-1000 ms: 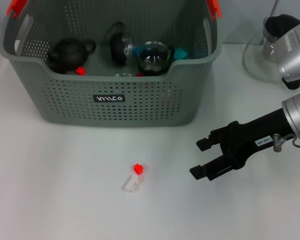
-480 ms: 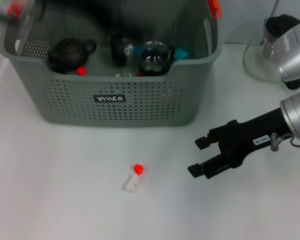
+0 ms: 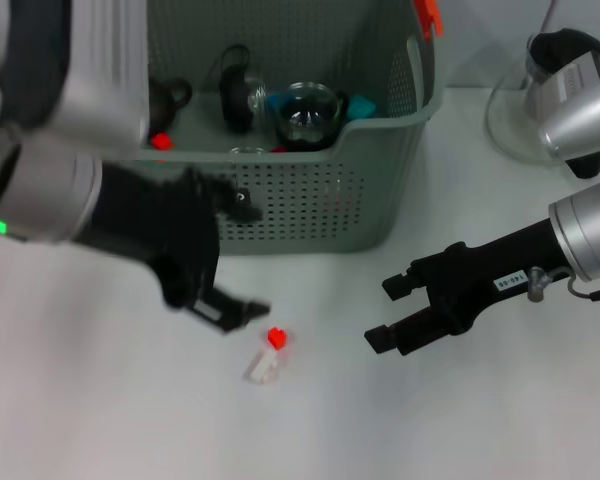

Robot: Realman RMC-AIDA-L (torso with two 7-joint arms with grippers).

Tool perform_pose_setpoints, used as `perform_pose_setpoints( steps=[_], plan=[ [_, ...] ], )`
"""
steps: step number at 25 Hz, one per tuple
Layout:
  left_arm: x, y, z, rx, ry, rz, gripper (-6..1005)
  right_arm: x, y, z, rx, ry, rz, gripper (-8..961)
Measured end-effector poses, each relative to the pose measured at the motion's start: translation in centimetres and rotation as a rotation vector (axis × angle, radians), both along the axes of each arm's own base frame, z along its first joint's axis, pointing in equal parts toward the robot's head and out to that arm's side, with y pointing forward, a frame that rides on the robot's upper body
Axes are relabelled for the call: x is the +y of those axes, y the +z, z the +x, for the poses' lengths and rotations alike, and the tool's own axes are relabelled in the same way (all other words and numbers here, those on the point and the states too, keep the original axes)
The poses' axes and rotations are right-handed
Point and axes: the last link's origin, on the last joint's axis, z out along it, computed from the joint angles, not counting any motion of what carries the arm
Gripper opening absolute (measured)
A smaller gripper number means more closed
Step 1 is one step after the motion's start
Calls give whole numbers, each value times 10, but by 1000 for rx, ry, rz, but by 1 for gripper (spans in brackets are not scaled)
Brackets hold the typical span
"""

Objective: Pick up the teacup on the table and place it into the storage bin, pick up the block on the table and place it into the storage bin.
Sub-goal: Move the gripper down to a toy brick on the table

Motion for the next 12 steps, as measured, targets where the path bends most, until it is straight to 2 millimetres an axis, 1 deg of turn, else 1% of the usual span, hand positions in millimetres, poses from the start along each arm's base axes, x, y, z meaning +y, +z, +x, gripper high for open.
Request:
perform_pose_setpoints(
  steps=[3, 6, 12],
  plan=[
    [1, -9, -13, 59, -32, -35, 924, 0, -1, -1, 7, -9, 3, 928],
    [7, -20, -22, 123, -65, -69, 923, -1, -4, -2, 17, -26, 1, 929],
    [10, -50, -35, 304, -183, -151, 923, 0, -7, -4, 22, -70, -3, 930]
  ],
)
